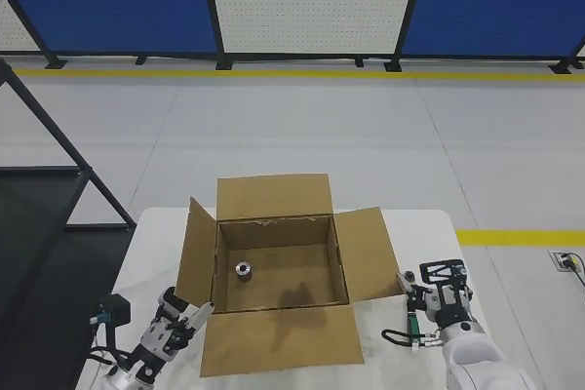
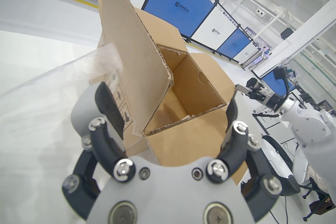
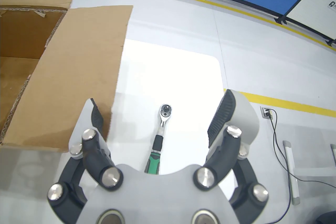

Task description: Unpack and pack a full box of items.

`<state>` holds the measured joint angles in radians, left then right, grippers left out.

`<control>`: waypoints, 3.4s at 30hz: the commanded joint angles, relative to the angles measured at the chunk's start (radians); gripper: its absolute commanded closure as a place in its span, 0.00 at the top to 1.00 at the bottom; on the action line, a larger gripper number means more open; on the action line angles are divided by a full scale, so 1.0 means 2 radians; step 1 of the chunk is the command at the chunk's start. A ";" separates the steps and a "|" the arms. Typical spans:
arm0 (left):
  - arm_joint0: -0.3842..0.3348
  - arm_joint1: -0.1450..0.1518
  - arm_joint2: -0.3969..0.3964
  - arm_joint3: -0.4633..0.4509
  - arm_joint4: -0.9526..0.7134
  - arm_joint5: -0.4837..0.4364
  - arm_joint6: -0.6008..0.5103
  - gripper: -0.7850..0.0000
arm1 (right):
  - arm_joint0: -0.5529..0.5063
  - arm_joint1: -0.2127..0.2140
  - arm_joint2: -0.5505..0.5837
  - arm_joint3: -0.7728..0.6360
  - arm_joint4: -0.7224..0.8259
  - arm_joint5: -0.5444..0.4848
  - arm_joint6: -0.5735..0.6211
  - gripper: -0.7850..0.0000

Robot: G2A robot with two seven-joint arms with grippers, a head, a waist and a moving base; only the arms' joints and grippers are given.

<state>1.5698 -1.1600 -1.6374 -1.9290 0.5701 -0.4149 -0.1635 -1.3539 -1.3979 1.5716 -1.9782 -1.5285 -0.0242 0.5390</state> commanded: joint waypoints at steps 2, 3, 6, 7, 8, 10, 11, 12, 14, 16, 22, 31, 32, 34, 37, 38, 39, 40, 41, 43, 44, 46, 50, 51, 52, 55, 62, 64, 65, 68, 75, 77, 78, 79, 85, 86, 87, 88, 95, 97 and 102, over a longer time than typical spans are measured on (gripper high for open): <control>0.000 0.000 0.000 0.000 -0.001 -0.002 -0.001 1.00 | -0.008 0.003 0.038 -0.008 0.046 -0.025 0.015 1.00; 0.000 0.000 0.000 0.001 -0.001 -0.002 -0.001 1.00 | -0.011 0.004 0.047 -0.009 0.061 -0.034 0.020 1.00; 0.000 0.000 0.000 0.000 0.000 -0.003 -0.003 1.00 | -0.013 0.007 0.065 -0.011 0.106 -0.073 0.038 1.00; 0.000 0.000 0.001 -0.001 0.000 -0.003 -0.003 1.00 | -0.013 0.007 0.065 -0.011 0.106 -0.073 0.038 1.00; 0.000 0.000 0.002 -0.001 0.000 -0.003 -0.003 1.00 | -0.013 0.007 0.065 -0.011 0.106 -0.073 0.038 1.00; 0.000 0.000 0.002 -0.002 0.002 -0.003 -0.003 1.00 | -0.013 0.007 0.065 -0.011 0.106 -0.073 0.038 1.00; 0.000 0.000 0.002 -0.002 0.002 -0.003 -0.003 1.00 | -0.013 0.007 0.065 -0.011 0.106 -0.073 0.038 1.00; 0.001 0.000 0.002 -0.002 0.003 -0.002 -0.002 1.00 | -0.013 0.007 0.065 -0.011 0.106 -0.073 0.038 1.00; 0.003 0.000 0.002 -0.003 0.005 -0.002 -0.001 1.00 | -0.013 0.007 0.065 -0.011 0.106 -0.073 0.038 1.00; 0.006 0.000 0.003 -0.004 0.005 -0.002 0.002 1.00 | -0.013 0.007 0.065 -0.011 0.106 -0.073 0.038 1.00; 0.018 0.000 -0.004 -0.007 0.004 -0.002 0.018 1.00 | 0.000 0.008 0.064 0.010 0.114 -0.061 0.044 1.00; 0.032 0.000 -0.020 -0.005 -0.003 -0.003 0.025 1.00 | 0.133 0.015 0.059 0.122 0.112 0.009 0.252 1.00; 0.031 0.000 -0.020 -0.005 -0.003 -0.003 0.024 1.00 | 0.144 0.015 0.052 0.137 0.110 0.006 0.272 1.00; 0.029 0.000 -0.019 -0.007 -0.003 -0.002 0.023 1.00 | 0.169 0.017 0.047 0.165 0.116 0.002 0.306 1.00; 0.026 0.000 -0.019 -0.006 -0.004 -0.002 0.022 1.00 | 0.202 0.018 0.034 0.208 0.113 0.000 0.346 1.00; 0.026 0.000 -0.018 -0.005 -0.004 -0.002 0.022 1.00 | 0.209 0.019 0.028 0.220 0.109 -0.002 0.354 1.00; 0.025 0.000 -0.018 -0.004 -0.004 -0.003 0.022 1.00 | 0.216 0.019 0.021 0.230 0.110 -0.012 0.369 1.00; 0.024 0.000 -0.018 -0.002 -0.005 -0.002 0.022 1.00 | 0.223 0.020 0.015 0.238 0.108 -0.022 0.383 1.00; 0.024 0.000 -0.018 -0.001 -0.005 -0.002 0.022 1.00 | 0.227 0.021 0.014 0.240 0.102 -0.022 0.387 1.00; 0.023 0.000 -0.019 0.002 -0.006 -0.002 0.022 1.00 | 0.227 0.021 0.014 0.240 0.102 -0.022 0.387 1.00; 0.022 0.000 -0.019 0.003 -0.007 -0.001 0.023 1.00 | 0.227 0.021 0.014 0.240 0.102 -0.022 0.387 1.00; 0.021 0.000 -0.021 0.003 -0.008 -0.001 0.025 1.00 | 0.227 0.021 0.014 0.240 0.102 -0.022 0.387 1.00; 0.021 0.000 -0.023 0.004 -0.012 0.000 0.028 1.00 | 0.227 0.021 0.014 0.240 0.102 -0.022 0.387 1.00; 0.021 0.000 -0.023 0.004 -0.012 0.000 0.028 1.00 | 0.227 0.021 0.014 0.240 0.102 -0.022 0.387 1.00; 0.021 0.000 -0.024 0.005 -0.013 0.000 0.029 1.00 | 0.222 0.021 0.012 0.242 0.101 -0.021 0.374 1.00; 0.021 -0.001 -0.024 0.006 -0.013 0.000 0.029 1.00 | 0.223 0.021 -0.004 0.255 0.093 -0.019 0.366 1.00; 0.020 -0.001 -0.025 0.007 -0.013 0.000 0.027 1.00 | 0.248 0.019 -0.038 0.292 0.076 -0.008 0.372 1.00; 0.020 -0.001 -0.026 0.007 -0.014 -0.001 0.027 1.00 | 0.255 0.019 -0.044 0.302 0.078 -0.003 0.379 0.69; 0.020 -0.001 -0.026 0.007 -0.015 -0.001 0.026 1.00 | 0.259 0.019 -0.046 0.306 0.077 -0.001 0.383 0.51; 0.019 0.000 -0.027 0.009 -0.016 -0.002 0.025 1.00 | 0.268 0.019 -0.050 0.320 0.080 0.003 0.391 0.47; 0.018 0.000 -0.029 0.010 -0.017 -0.004 0.024 1.00 | 0.278 0.020 -0.057 0.335 0.089 0.003 0.399 0.44; 0.018 0.000 -0.029 0.010 -0.017 -0.005 0.024 1.00 | 0.279 0.020 -0.060 0.339 0.091 0.006 0.399 0.42; 0.018 0.000 -0.029 0.010 -0.017 -0.005 0.024 1.00 | 0.280 0.020 -0.061 0.341 0.092 0.007 0.398 0.42; 0.017 0.000 -0.030 0.010 -0.017 -0.005 0.025 1.00 | 0.281 0.020 -0.061 0.343 0.094 0.007 0.398 0.43; 0.018 -0.001 -0.030 0.011 -0.017 -0.005 0.024 1.00 | 0.285 0.022 -0.066 0.353 0.099 0.007 0.398 0.44; 0.018 -0.001 -0.030 0.011 -0.017 -0.005 0.024 1.00 | 0.286 0.022 -0.067 0.355 0.100 0.007 0.398 0.44; 0.018 -0.001 -0.030 0.011 -0.017 -0.004 0.024 1.00 | 0.287 0.022 -0.067 0.357 0.101 0.008 0.397 0.44; 0.018 -0.001 -0.029 0.011 -0.016 -0.004 0.024 1.00 | 0.288 0.022 -0.068 0.359 0.102 0.008 0.396 0.44; 0.018 -0.001 -0.030 0.011 -0.016 -0.004 0.027 1.00 | 0.294 0.023 -0.072 0.380 0.108 0.011 0.388 0.43; 0.019 -0.001 -0.030 0.010 -0.015 -0.003 0.027 1.00 | 0.296 0.024 -0.073 0.385 0.110 0.011 0.387 0.43; 0.021 -0.001 -0.031 0.008 -0.015 -0.004 0.027 1.00 | 0.300 0.025 -0.077 0.392 0.115 0.011 0.384 0.35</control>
<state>1.6118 -1.1621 -1.6997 -1.9123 0.5404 -0.4218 -0.1098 -0.7554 -1.3489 1.4196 -1.1954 -1.3009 -0.0015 1.3077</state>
